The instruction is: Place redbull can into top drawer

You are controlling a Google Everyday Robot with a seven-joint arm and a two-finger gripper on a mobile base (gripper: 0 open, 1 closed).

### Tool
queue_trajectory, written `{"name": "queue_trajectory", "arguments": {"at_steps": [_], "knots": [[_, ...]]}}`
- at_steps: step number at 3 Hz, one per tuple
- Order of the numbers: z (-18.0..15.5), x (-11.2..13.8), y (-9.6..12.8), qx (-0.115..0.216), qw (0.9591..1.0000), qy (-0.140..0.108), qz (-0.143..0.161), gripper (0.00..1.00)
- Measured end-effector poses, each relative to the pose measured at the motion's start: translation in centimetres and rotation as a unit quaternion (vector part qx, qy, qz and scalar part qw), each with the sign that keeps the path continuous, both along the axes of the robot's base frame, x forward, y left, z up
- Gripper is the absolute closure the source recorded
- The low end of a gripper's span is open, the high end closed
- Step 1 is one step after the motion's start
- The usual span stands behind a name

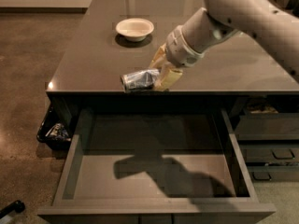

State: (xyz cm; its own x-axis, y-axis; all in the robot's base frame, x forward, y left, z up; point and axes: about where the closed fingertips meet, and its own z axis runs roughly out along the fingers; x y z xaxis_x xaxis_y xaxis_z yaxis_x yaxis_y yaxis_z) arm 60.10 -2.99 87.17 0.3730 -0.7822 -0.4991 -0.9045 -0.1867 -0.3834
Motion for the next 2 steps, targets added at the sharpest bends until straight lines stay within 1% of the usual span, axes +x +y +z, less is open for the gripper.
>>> {"name": "queue_trajectory", "arguments": {"at_steps": [1,2], "knots": [[-0.1,-3.9,-1.8,0.019,0.9992,0.007,-0.035,1.00],[-1.7,-6.6,-2.2,0.048,0.9973,0.019,-0.052,1.00]]}}
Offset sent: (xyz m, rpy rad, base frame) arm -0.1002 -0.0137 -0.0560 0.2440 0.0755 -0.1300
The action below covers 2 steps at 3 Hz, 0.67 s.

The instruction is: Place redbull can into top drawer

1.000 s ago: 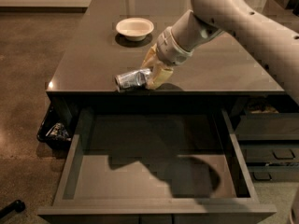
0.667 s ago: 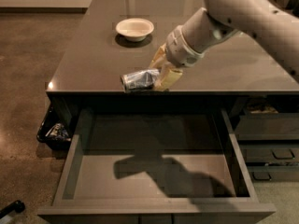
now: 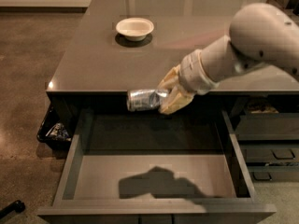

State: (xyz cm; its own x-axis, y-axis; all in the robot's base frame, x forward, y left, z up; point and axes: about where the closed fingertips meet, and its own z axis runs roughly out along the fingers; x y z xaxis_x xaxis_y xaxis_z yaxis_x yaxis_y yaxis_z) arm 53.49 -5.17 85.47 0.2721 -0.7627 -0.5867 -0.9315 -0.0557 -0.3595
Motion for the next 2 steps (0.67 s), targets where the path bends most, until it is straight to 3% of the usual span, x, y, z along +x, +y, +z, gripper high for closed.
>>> {"name": "queue_trajectory", "arguments": {"at_steps": [1,2], "knots": [[-3.9,-1.6,2.1,0.053,0.9984,0.017,0.013,1.00],[-7.8,-3.2,4.1,0.084,0.9953,0.039,0.029,1.00]]}}
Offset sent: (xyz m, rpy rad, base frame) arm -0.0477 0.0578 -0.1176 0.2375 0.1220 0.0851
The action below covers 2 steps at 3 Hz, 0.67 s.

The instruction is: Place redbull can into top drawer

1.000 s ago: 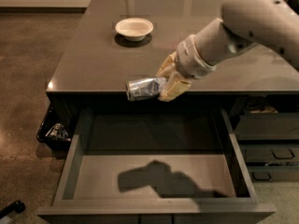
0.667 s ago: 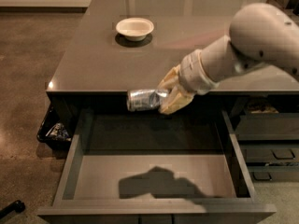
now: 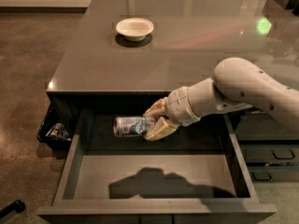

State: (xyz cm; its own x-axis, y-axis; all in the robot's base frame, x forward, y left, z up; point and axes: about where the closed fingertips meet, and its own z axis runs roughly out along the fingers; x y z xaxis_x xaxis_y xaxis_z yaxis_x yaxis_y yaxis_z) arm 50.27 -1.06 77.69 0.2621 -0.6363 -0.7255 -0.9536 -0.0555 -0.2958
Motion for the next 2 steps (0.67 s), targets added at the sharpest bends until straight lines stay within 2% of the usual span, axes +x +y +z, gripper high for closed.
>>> {"name": "queue_trajectory", "arguments": {"at_steps": [1,2], "knots": [[-0.9,-0.5,0.2,0.001,1.0000,0.005,0.000,1.00],[-3.6,-1.8,0.1,0.001,0.9997,0.021,-0.010,1.00]]}}
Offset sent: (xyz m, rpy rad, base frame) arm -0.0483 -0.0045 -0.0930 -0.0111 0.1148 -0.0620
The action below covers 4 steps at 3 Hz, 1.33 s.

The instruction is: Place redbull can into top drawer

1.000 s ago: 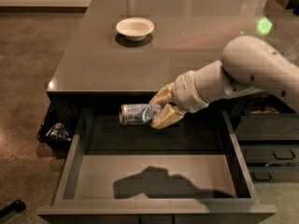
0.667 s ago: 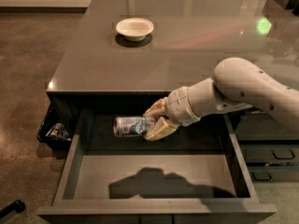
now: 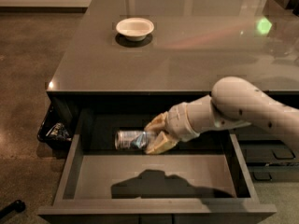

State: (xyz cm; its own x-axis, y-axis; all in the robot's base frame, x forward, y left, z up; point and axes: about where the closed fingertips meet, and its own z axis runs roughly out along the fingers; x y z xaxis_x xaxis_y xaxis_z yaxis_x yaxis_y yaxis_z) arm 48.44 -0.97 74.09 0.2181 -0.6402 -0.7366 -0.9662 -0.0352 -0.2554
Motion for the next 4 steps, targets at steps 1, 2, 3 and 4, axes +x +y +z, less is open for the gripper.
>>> {"name": "queue_trajectory", "arguments": {"at_steps": [1,2,3,4], "knots": [[-3.7,-1.5,0.0,-0.001,0.9998,0.019,0.001,1.00],[-7.8,-1.9,0.8,-0.006,0.9994,0.029,0.017,1.00],[-10.9,-1.5,2.3,-0.004,0.9989,0.030,0.036,1.00],[-12.6,-1.3,3.1,0.009,0.9980,0.042,0.048,1.00]]}}
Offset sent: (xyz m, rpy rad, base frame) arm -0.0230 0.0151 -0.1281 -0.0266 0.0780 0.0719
